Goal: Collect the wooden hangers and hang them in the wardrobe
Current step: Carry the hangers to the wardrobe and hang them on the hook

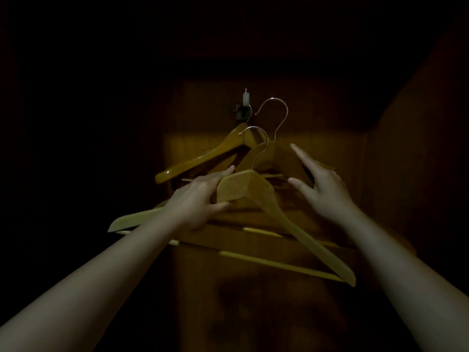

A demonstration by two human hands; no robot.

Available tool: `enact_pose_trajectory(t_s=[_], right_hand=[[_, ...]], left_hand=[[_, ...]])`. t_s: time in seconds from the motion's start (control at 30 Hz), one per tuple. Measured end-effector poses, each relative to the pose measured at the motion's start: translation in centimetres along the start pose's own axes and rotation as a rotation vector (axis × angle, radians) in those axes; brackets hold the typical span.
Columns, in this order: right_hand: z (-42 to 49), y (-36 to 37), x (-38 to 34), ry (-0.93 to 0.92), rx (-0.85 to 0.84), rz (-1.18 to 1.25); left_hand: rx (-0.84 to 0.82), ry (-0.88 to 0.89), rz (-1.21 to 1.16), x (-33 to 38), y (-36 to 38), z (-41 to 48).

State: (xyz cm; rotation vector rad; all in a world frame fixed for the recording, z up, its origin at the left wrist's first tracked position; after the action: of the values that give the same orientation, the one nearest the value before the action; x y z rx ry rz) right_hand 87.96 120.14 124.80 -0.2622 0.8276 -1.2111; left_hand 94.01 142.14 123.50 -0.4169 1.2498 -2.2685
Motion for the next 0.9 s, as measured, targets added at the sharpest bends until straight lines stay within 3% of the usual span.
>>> enact_pose_trajectory(t_s=[0.23, 0.4, 0.9], right_hand=[[9.3, 1.4, 1.5, 0.013, -0.080, 0.165], [14.4, 4.4, 2.0, 0.033, -0.187, 0.228], [18.2, 8.7, 1.4, 0.074, -0.264, 0.176]], left_hand=[[0.036, -0.052, 0.118, -2.2, -2.3, 7.1], [0.049, -0.125, 0.045, -5.1, -2.3, 10.1], [0.006, -0.202, 0.064, -9.3, 0.7, 10.6]])
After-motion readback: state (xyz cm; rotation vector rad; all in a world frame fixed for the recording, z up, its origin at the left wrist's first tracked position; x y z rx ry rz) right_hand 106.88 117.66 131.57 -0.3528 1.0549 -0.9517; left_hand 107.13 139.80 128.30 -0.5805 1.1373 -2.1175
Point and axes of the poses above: each hand's wrist, its own z-axis towards the middle knuckle, its own y-axis out of the palm, x = y × z, the point moved 6 cm from there along z, towards the middle knuckle, and after that the axes turned 12 degrees about y, right-handed, at the moved point
